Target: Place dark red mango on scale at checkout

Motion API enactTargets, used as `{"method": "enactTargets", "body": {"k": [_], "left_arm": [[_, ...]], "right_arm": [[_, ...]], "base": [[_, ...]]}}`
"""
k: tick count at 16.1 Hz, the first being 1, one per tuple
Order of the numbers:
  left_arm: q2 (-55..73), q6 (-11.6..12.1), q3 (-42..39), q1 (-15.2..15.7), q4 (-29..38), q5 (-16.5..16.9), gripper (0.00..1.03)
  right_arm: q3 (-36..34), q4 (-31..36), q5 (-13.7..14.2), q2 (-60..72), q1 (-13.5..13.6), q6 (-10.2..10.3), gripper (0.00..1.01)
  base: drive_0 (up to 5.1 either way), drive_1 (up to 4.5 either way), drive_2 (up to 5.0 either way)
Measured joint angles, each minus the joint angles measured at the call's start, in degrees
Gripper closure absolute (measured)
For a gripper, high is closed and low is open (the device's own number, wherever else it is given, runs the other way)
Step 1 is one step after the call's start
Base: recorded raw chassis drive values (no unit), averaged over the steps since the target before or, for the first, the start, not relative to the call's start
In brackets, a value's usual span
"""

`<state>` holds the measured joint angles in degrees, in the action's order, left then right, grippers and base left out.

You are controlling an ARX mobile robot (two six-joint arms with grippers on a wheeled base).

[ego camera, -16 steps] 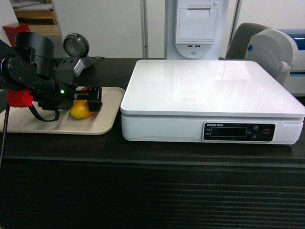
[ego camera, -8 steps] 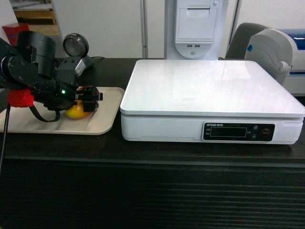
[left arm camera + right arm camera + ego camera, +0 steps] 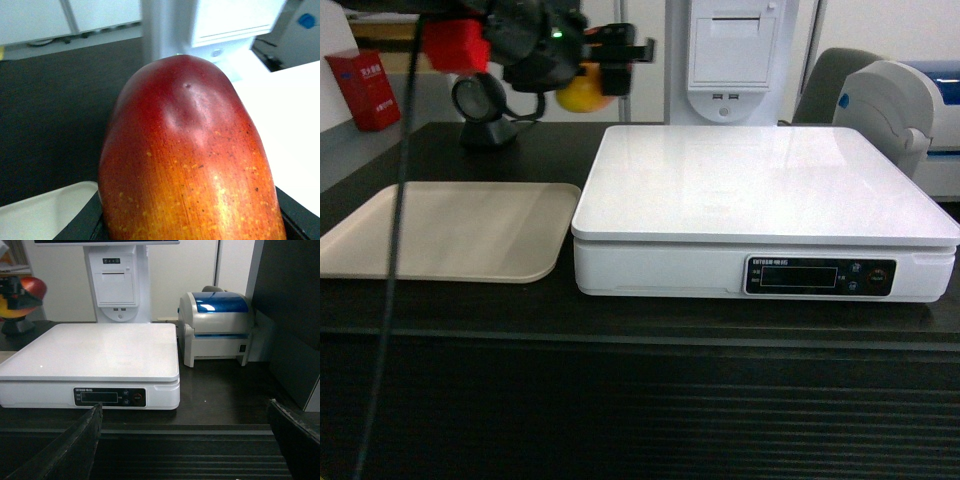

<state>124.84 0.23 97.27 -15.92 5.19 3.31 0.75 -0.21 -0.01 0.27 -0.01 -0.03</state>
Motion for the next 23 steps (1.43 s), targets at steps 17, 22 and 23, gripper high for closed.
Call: {"method": "enactTargets", "body": {"k": [17, 22, 23], "left_arm": [[20.1, -3.0, 26.5, -17.6, -15.1, -3.6, 0.13], [16.0, -4.7, 21.8, -16.6, -4.4, -5.2, 0.05], [13.3, -5.1, 19.1, -16.0, -1.5, -5.4, 0.05]], "right_arm": [[0.0, 0.0, 0.0, 0.0, 0.0, 0.0, 0.03], [0.0, 0.0, 0.0, 0.0, 0.0, 0.0, 0.03], [0.0, 0.0, 0.0, 0.0, 0.0, 0.0, 0.03]], "base": [[0.0, 0.0, 0.0], [0.0, 0.0, 0.0], [0.0, 0.0, 0.0]]}}
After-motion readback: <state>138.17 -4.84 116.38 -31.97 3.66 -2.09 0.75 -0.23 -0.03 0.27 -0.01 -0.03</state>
